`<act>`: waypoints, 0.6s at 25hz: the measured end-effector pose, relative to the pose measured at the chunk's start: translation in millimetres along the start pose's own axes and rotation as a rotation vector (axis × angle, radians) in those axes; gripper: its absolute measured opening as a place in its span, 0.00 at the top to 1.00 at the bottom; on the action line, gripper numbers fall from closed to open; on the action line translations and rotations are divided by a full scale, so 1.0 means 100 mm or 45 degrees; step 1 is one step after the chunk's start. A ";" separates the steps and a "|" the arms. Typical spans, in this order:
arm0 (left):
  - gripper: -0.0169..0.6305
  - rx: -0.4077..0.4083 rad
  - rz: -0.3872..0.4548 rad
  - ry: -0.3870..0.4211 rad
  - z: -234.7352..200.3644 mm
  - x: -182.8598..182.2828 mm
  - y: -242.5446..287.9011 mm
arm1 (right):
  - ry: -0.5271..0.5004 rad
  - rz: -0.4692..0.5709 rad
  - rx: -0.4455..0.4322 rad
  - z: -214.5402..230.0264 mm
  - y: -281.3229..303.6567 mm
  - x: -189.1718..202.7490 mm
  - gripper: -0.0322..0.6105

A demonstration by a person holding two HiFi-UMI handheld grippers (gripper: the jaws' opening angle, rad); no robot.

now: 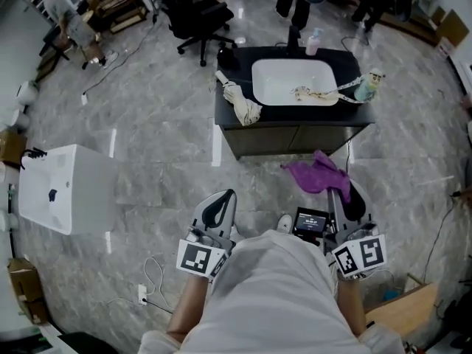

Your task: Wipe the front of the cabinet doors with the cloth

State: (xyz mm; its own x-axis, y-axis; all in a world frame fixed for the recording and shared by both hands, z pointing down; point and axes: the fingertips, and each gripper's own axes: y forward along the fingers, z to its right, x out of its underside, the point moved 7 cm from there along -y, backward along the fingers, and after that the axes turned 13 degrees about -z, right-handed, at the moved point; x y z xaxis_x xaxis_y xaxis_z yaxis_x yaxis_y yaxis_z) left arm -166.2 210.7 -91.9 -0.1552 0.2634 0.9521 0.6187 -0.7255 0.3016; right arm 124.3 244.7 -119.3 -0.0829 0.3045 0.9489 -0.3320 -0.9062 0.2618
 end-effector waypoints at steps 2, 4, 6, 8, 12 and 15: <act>0.96 -0.014 0.012 -0.003 0.03 -0.03 0.01 | -0.010 -0.007 -0.016 -0.01 -0.01 0.00 0.77; 0.96 -0.026 0.024 -0.018 0.06 -0.03 0.01 | -0.021 -0.021 -0.028 -0.01 -0.02 0.04 0.77; 0.96 -0.037 0.028 -0.029 0.08 -0.02 0.01 | -0.026 -0.027 -0.036 -0.04 -0.01 0.09 0.77; 0.96 -0.042 0.031 -0.024 0.05 -0.03 -0.01 | -0.024 -0.023 -0.043 -0.09 0.02 0.10 0.77; 0.96 -0.046 0.030 -0.008 -0.08 -0.05 -0.05 | -0.019 -0.013 -0.063 -0.23 0.14 0.08 0.77; 0.96 -0.050 0.028 -0.014 -0.22 -0.03 -0.12 | -0.029 -0.014 -0.070 -0.39 0.23 0.07 0.77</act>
State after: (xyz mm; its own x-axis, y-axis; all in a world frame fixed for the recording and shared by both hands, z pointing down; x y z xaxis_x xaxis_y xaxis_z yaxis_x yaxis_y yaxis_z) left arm -189.8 204.8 -97.5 -0.1336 0.2540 0.9579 0.5909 -0.7556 0.2827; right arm 79.7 237.7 -113.5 -0.0581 0.3072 0.9499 -0.3842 -0.8851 0.2628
